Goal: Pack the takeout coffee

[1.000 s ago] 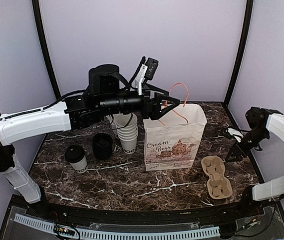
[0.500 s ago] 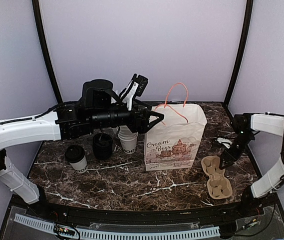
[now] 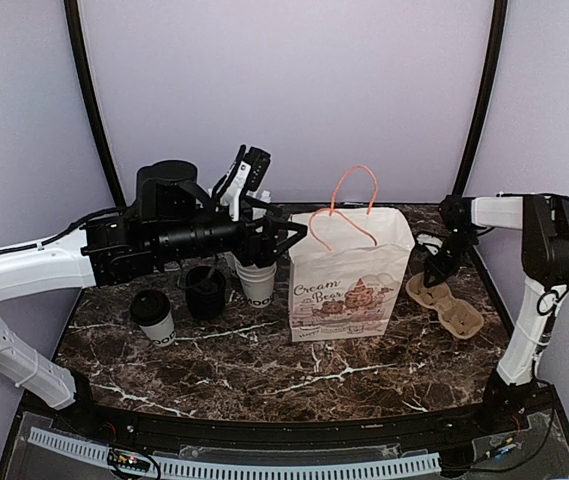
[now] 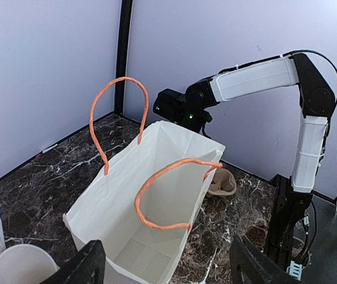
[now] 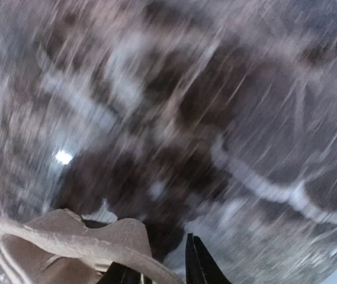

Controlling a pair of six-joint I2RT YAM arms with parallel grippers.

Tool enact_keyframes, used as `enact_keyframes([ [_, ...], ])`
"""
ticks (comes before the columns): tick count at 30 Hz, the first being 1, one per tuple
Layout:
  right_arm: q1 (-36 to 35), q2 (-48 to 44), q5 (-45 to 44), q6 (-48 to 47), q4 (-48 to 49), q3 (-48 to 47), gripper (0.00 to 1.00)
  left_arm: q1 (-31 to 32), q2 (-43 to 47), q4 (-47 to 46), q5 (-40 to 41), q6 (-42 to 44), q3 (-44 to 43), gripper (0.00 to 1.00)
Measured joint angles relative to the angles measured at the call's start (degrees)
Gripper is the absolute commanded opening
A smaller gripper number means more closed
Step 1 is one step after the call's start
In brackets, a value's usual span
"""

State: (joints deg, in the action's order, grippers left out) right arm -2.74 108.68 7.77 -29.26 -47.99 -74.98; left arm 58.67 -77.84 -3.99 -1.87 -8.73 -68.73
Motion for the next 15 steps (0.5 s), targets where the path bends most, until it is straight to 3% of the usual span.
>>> enact_keyframes([
  [5, 0.0, 5.7, 0.6, 0.8, 1.1, -8.5, 0.42, 0.0, 0.1, 1.2, 0.5, 0.0, 0.3, 0.75],
  [10, 0.8, 1.4, 1.0, 0.6, -0.2, -7.1, 0.54, 0.0, 0.4, 1.6, 2.2, 0.2, 0.5, 0.76],
  [12, 2.1, -2.6, 1.9, 0.8, -1.5, -6.1, 0.67, 0.0, 0.5, 1.6, 2.9, 0.4, 0.6, 0.77],
  [14, 3.6, -8.0, 2.5, 1.1, -2.3, -5.6, 0.96, 0.0, 0.5, 1.6, 3.5, 0.7, 0.6, 0.78],
  [15, 4.3, -10.8, 2.5, 1.8, -2.3, -5.3, 0.98, 0.0, 0.5, 1.6, 3.9, 0.8, 0.6, 0.79],
])
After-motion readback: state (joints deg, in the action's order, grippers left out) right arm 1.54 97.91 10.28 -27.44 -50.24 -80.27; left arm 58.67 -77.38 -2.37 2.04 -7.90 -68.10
